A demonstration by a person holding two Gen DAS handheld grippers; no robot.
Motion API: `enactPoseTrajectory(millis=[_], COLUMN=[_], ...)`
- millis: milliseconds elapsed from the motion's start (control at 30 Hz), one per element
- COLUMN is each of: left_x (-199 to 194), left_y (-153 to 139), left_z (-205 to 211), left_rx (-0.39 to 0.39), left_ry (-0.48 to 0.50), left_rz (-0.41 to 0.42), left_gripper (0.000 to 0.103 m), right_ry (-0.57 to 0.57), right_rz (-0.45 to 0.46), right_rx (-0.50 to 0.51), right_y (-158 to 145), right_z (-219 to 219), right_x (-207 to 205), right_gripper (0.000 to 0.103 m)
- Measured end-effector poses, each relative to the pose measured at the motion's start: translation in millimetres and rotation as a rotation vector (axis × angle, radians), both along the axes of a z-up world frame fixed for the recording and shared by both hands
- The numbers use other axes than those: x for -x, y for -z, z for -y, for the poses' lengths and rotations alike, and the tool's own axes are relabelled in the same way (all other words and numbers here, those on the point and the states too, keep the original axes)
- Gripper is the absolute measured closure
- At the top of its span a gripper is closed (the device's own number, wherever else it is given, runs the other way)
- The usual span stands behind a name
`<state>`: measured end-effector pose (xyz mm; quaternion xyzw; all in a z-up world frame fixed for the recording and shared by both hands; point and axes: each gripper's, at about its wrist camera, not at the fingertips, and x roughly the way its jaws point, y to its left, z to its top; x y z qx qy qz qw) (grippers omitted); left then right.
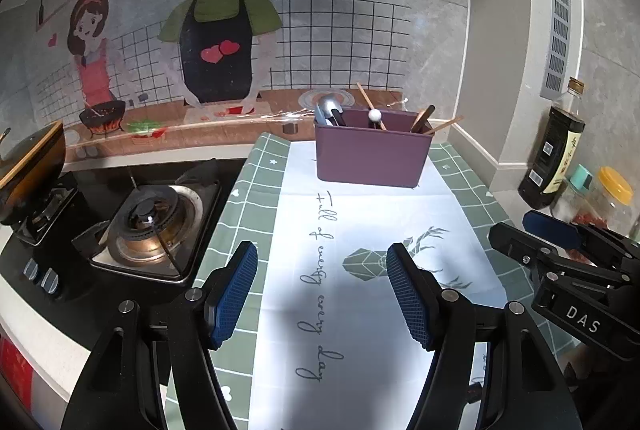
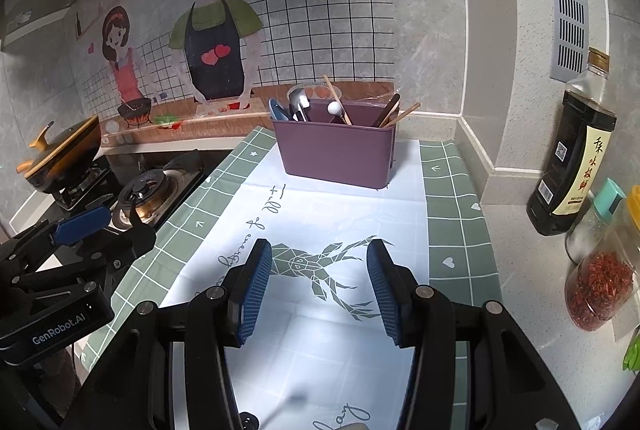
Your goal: Organize utensils
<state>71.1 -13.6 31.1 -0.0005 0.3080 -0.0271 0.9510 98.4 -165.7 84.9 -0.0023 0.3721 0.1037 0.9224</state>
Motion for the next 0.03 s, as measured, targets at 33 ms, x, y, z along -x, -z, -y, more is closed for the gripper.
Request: enactPoseTrajectory(millis=[33], left_x=[0.3], left_y=[0.5], left_z=[0.4], left_rx=[0.001], left_ry=[-0.001], left_rz=[0.000], left_gripper=[0.036], right_ry=[0.000], right_rz=[0.000], right_rx=[0.000], right_y=[0.4], right_z=[0.3], right_x=[-0.7], right_gripper=[0.056])
